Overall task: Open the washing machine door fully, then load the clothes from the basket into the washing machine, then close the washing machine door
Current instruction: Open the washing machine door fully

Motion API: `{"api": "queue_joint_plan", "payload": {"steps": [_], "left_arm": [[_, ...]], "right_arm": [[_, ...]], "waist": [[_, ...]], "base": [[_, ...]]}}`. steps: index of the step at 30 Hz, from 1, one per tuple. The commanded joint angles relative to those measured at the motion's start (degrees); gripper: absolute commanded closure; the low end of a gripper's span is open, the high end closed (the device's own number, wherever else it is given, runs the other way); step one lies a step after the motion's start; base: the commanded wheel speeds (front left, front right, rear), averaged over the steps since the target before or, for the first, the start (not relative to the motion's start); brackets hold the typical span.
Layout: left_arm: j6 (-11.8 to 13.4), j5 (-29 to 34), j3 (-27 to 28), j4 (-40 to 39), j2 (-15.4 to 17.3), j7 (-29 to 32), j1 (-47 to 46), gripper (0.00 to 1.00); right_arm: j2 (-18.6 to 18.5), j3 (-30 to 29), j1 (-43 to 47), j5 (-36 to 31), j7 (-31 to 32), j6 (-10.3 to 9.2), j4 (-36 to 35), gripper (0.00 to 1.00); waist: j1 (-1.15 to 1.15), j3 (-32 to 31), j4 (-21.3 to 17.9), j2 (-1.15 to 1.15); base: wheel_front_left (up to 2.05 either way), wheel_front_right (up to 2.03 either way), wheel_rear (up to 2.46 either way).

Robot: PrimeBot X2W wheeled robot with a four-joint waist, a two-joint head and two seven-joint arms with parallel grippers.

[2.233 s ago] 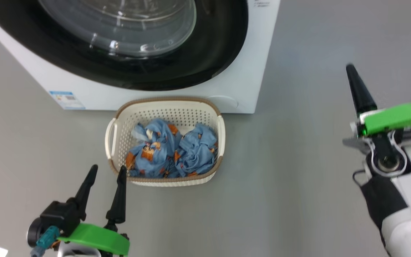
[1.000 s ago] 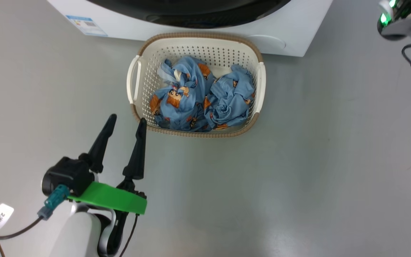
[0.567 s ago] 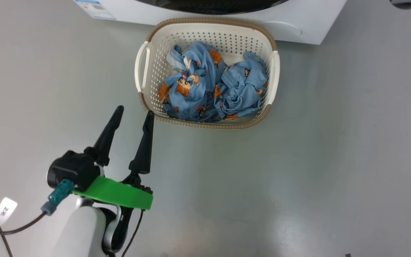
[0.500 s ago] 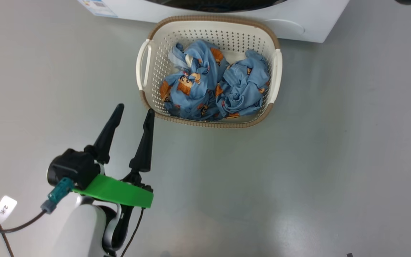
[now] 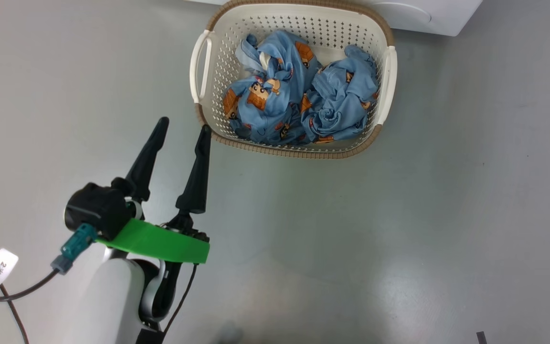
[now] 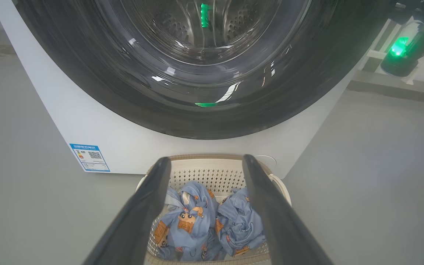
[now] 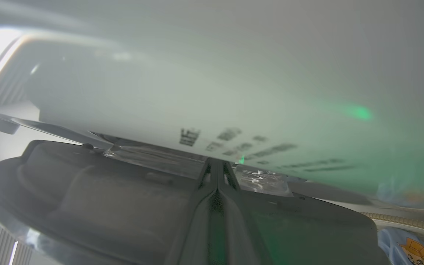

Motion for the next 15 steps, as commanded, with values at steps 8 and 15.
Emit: {"api": "queue_joint_plan", "payload": {"steps": [8,15], "left_arm": [[-0.1,-0.2,2.2,-1.3,1.2,-0.4,-0.4,0.0],[-0.1,0.4,2.8,-0.7,1.3,-0.4,0.5,0.0]], "right_arm": [[2.3,2.6,0.9,-0.7,3.0,0.09,-1.8,1.0],[3.0,3.8,5.1,-0.1,4.2,0.09,-3.9,1.0]], "waist": [[0.0,-1.1,-0.6,0.0],[0.0,-3.4,-1.8,0.0]], "base": [[0.0,0.0,0.0],[0.0,0.0,0.0]]}}
